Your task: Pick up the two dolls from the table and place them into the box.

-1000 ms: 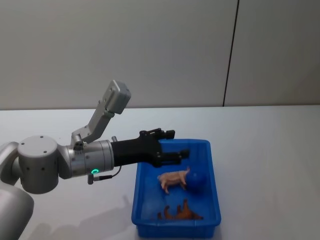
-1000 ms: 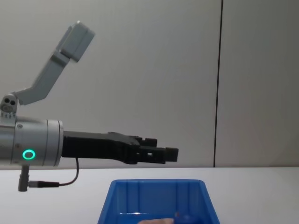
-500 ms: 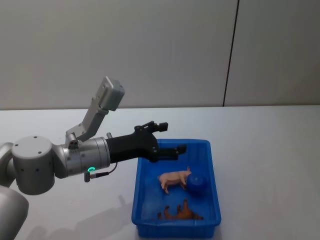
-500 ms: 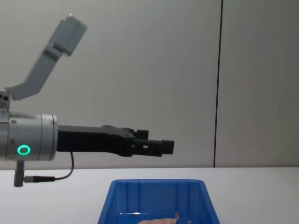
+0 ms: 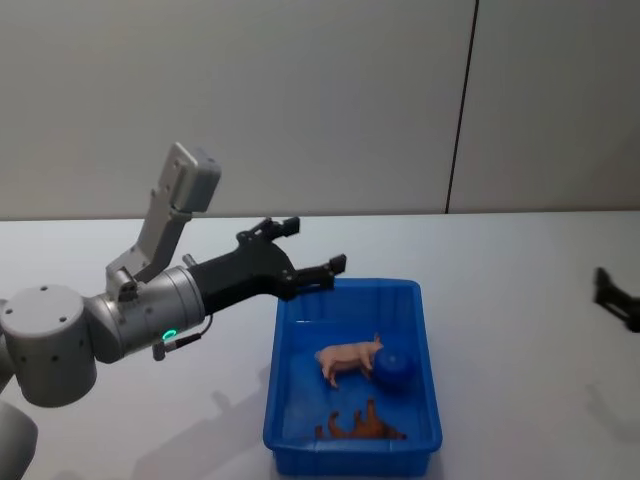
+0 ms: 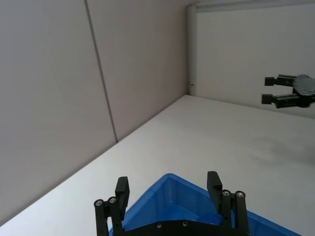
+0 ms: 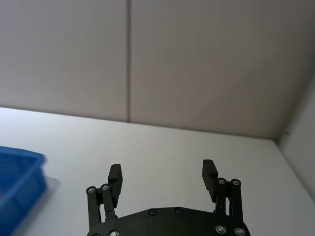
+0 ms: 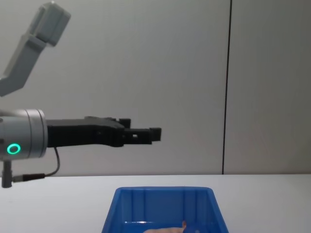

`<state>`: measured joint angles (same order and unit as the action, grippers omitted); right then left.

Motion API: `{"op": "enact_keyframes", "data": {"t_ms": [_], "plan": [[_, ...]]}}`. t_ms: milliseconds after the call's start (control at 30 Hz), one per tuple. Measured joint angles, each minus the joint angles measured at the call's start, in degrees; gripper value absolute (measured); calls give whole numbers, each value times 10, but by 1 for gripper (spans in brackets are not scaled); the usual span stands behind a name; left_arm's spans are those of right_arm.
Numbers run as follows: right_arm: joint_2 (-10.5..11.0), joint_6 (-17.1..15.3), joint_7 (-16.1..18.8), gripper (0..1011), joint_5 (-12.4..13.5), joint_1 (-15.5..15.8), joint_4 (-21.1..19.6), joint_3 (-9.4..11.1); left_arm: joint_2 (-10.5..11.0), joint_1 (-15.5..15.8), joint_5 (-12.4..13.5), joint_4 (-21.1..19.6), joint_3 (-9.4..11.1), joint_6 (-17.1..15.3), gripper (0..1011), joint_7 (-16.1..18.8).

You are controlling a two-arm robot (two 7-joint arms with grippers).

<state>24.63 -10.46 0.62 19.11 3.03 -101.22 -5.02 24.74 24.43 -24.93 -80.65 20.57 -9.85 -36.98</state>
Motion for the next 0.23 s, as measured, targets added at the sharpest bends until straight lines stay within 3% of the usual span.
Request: {"op": "enact_keyframes", "data": {"t_ms": [233], "plan": [[-31,51,19,1001,-16,-13,0,-47,10,-20,-8,-29,-5,12,1000,67]]}}
